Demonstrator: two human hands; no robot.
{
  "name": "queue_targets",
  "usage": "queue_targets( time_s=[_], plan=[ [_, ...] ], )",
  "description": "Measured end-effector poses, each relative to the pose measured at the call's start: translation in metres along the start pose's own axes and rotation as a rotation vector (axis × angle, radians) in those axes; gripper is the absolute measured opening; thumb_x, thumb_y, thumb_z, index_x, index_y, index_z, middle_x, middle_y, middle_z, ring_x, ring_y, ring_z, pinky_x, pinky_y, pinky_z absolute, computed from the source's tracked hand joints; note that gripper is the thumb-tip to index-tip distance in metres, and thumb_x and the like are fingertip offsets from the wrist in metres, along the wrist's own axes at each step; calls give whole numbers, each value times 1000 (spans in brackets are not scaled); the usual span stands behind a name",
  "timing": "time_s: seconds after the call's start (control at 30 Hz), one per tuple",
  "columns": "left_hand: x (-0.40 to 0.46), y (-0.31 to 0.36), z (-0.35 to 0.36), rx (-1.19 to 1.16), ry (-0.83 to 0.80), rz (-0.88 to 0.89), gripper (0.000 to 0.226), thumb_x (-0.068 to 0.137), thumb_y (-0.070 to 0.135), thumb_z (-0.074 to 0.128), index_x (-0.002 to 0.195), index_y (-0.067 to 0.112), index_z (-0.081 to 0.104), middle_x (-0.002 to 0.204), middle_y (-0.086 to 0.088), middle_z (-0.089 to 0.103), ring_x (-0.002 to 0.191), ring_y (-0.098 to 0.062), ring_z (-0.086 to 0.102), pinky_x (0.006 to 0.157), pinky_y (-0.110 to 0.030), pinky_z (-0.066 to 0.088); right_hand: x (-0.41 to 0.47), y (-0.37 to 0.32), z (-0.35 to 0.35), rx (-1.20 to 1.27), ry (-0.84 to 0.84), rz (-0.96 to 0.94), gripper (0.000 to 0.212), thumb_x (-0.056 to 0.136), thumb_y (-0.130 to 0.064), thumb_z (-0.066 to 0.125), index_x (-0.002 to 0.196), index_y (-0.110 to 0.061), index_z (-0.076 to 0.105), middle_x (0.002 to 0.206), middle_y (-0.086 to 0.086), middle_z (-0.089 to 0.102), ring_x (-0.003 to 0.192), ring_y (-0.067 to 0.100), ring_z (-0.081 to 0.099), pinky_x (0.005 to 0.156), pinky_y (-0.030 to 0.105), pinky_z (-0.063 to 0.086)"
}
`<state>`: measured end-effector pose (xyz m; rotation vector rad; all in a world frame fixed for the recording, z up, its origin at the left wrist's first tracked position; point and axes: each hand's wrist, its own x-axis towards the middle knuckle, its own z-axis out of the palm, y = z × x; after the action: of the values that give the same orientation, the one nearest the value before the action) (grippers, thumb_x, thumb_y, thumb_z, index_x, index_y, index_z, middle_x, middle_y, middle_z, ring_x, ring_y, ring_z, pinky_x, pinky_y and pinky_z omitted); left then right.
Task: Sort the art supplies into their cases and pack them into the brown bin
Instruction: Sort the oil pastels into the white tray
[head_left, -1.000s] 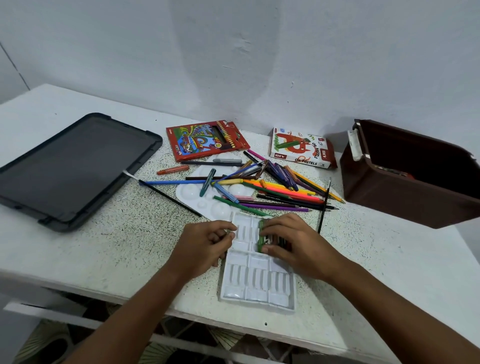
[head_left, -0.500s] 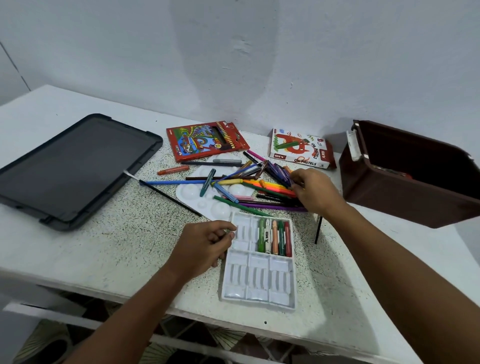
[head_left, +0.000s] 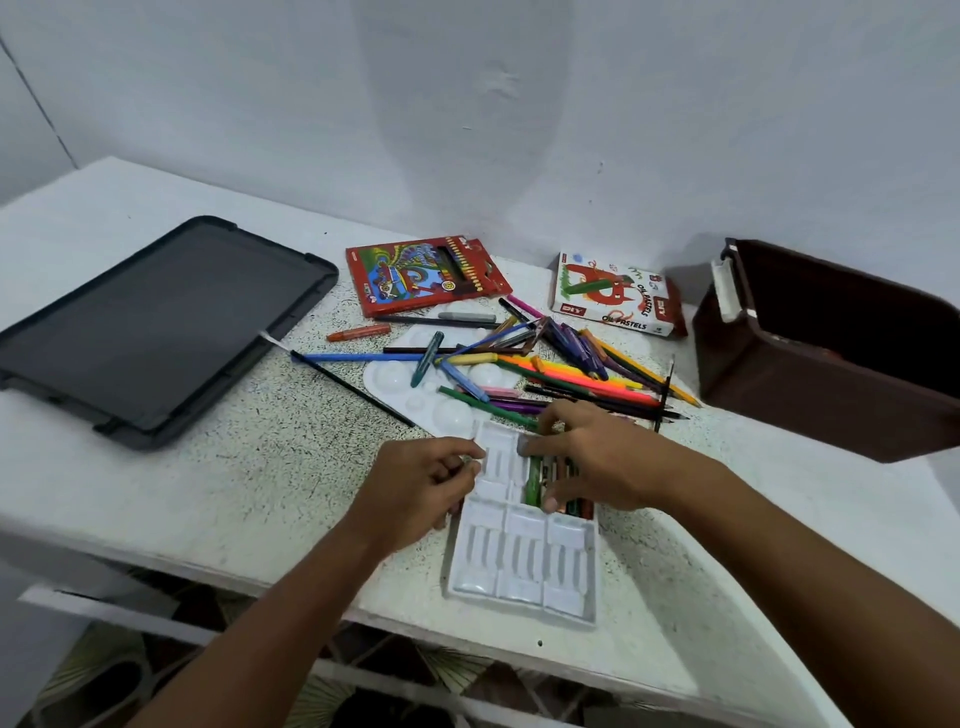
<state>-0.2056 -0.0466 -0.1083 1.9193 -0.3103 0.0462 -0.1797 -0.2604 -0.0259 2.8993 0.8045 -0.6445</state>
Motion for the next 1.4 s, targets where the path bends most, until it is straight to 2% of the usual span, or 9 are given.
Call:
queue_targets(
  time_s=[0.17, 0.3, 0.43, 0.53, 0.7, 0.93, 1.13, 1.23, 1.4],
  plan=[
    [1, -2, 1, 4, 1, 3, 13, 83, 5, 70, 93, 13, 75, 52, 1, 63, 33, -8, 53, 37, -19, 44, 5, 3, -5, -54, 59, -52, 39, 93, -20, 56, 132, -26, 51, 130, 5, 44, 118, 25, 44, 91, 42, 45],
    [1, -3, 2, 0, -5, 1, 14, 84, 5, 70, 92, 16, 74, 51, 1, 62, 32, -14, 52, 38, -20, 44, 6, 2, -10, -151, 169, -143, 19, 93, -22, 58, 111, -18, 61, 115, 5, 51, 101, 26, 53, 77, 42, 49],
    [1, -4, 2, -21, 5, -23, 16, 84, 5, 70, 91, 19, 74, 52, 0, 62, 34, -18, 53, 38, -22, 45, -4, 5, -17, -267, 257, -202, 16, 91, -27, 61, 100, -16, 67, 96, 4, 60, 94, 27, 54, 76, 44, 49],
    [1, -4, 2, -5, 1, -12, 15, 84, 6, 70, 91, 18, 74, 51, 2, 62, 33, -16, 53, 39, -19, 44, -15, 5, -19, -106, 220, -28, 24, 97, -35, 52, 106, -16, 64, 102, 3, 59, 97, 22, 54, 81, 40, 48],
    [1, -4, 2, -9, 13, 0, 14, 83, 5, 70, 90, 17, 74, 51, 2, 62, 34, -16, 54, 38, -21, 45, -18, -9, 2, 233, 228, 258, 22, 97, -32, 53, 105, -14, 63, 95, 6, 68, 78, 19, 61, 67, 32, 51],
    [1, -6, 4, -1, 38, 5, 15, 83, 4, 70, 88, 17, 74, 49, 4, 61, 33, -17, 54, 38, -21, 46, -14, -18, 19, 418, 272, 301, 32, 89, -40, 64, 113, -19, 59, 93, 4, 68, 83, 20, 62, 61, 29, 43],
    [1, -6, 4, -6, 40, 14, 14, 83, 3, 70, 89, 15, 75, 47, 4, 60, 32, -15, 52, 39, -20, 45, -15, -14, 22, 579, 286, 311, 18, 95, -32, 58, 111, -22, 60, 83, -7, 70, 65, -2, 59, 51, 15, 40],
    [0, -5, 4, -5, 37, 22, 14, 83, 3, 69, 89, 13, 75, 47, 3, 60, 31, -14, 52, 40, -20, 45, -18, -8, 20, 644, 307, 342, 15, 95, -31, 58, 109, -26, 60, 89, -8, 70, 69, 2, 63, 57, 21, 50],
    [1, -5, 4, -1, 44, 22, 14, 83, 3, 69, 89, 14, 75, 47, 5, 60, 31, -12, 52, 40, -19, 44, -22, 0, 21, 669, 307, 312, 23, 89, -33, 66, 111, -28, 61, 93, -11, 67, 76, -2, 59, 59, 15, 42]
  ],
)
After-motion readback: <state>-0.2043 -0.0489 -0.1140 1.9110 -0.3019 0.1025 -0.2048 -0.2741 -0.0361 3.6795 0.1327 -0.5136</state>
